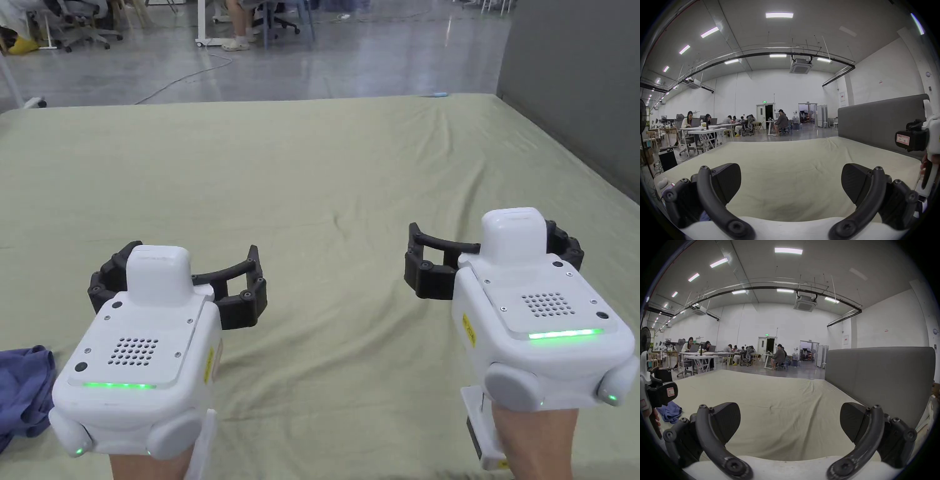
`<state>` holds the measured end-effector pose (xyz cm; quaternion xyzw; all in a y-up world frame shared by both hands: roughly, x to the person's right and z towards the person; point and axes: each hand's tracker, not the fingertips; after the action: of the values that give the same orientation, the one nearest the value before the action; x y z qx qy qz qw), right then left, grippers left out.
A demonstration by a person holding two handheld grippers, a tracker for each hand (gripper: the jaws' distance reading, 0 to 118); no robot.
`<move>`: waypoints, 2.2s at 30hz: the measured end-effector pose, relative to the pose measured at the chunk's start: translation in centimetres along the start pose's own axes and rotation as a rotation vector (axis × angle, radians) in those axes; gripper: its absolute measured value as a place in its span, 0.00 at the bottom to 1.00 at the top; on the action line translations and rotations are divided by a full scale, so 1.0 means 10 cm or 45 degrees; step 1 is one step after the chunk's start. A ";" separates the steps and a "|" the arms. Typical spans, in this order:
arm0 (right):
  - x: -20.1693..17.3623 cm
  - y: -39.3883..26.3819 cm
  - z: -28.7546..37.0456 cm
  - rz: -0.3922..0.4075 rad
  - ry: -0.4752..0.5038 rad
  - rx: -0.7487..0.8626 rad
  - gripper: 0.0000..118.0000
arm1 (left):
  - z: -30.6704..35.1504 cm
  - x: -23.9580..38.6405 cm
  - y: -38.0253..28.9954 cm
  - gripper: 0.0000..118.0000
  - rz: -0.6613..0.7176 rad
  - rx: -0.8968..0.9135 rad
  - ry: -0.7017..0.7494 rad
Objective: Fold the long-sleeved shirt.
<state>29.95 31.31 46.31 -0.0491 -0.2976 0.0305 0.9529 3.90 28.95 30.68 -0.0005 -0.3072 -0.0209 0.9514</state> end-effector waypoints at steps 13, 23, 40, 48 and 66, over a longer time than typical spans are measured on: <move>-0.09 0.06 -0.03 -0.101 0.127 0.001 1.00 | -0.03 -0.03 -0.01 1.00 -0.037 0.009 0.005; -0.13 0.21 -0.04 -0.106 0.135 -0.186 1.00 | -0.05 -0.06 0.02 1.00 -0.007 0.006 0.012; -0.25 0.23 -0.04 -0.040 -0.124 -0.240 1.00 | -0.04 -0.05 0.00 1.00 0.008 -0.015 -0.006; -0.22 0.22 0.04 -0.062 -0.118 -0.241 1.00 | -0.03 -0.05 0.01 1.00 0.004 -0.025 0.001; -0.10 0.13 0.06 -0.127 0.014 -0.174 1.00 | -0.01 -0.01 0.02 1.00 -0.010 -0.029 -0.012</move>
<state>28.74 32.60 46.12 -0.0993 -0.2959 -0.0376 0.9493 3.84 29.18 30.55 -0.0103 -0.3113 -0.0282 0.9498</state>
